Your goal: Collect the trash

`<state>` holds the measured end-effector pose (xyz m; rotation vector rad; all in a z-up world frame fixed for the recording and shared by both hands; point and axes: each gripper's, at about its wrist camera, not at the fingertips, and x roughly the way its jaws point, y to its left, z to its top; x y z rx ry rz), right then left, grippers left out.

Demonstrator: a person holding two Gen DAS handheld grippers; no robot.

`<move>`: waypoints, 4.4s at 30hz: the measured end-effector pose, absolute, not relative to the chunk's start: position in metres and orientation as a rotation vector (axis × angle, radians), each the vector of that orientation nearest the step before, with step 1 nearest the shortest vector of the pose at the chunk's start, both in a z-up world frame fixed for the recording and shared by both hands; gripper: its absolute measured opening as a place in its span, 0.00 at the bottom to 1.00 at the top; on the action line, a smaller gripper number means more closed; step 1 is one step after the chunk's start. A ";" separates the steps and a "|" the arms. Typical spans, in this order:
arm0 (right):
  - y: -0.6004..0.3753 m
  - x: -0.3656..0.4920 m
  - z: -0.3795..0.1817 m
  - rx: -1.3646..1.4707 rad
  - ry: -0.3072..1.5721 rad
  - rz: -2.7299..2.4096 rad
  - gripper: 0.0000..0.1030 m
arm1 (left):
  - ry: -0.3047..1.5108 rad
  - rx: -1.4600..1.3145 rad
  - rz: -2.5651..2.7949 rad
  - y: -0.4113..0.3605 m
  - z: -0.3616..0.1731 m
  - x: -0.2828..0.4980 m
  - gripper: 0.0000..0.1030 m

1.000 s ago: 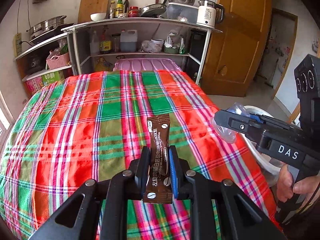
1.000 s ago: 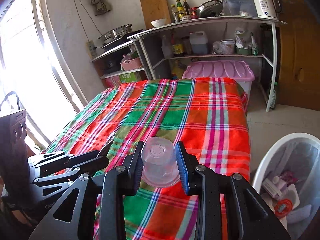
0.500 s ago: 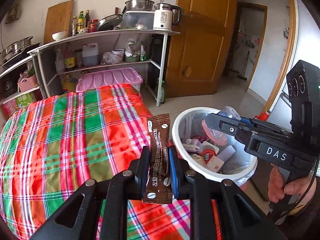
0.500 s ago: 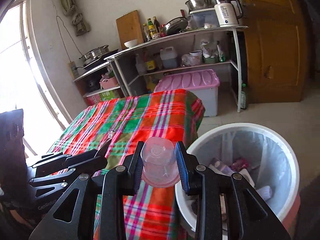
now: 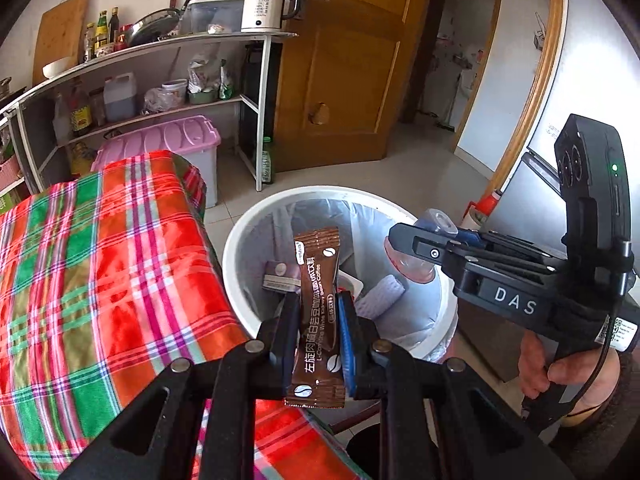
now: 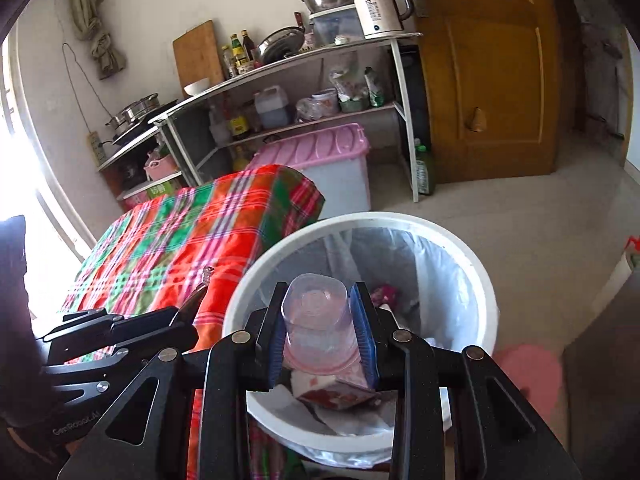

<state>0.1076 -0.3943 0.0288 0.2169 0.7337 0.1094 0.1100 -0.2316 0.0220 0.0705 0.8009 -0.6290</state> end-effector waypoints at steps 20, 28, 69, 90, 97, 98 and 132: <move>-0.439 0.109 -0.008 0.212 0.839 -0.028 0.40 | 0.875 0.090 -0.601 -0.269 -0.003 0.116 0.47; -0.432 0.089 0.007 0.243 0.783 -0.014 0.40 | 0.812 0.108 -0.541 -0.260 0.009 0.103 0.58; -0.376 -0.015 0.036 0.208 0.573 -0.130 0.40 | 0.638 0.086 -0.380 -0.214 0.029 0.034 0.66; -0.375 -0.016 0.037 0.208 0.582 -0.118 0.40 | 0.649 0.080 -0.377 -0.213 0.029 0.034 0.66; -0.375 -0.017 0.037 0.208 0.579 -0.117 0.40 | 0.647 0.080 -0.375 -0.213 0.029 0.033 0.66; -0.375 -0.017 0.037 0.209 0.578 -0.117 0.40 | 0.647 0.081 -0.375 -0.212 0.029 0.033 0.66; -0.371 -0.022 0.038 0.208 0.575 -0.119 0.40 | 0.647 0.086 -0.360 -0.214 0.027 0.032 0.66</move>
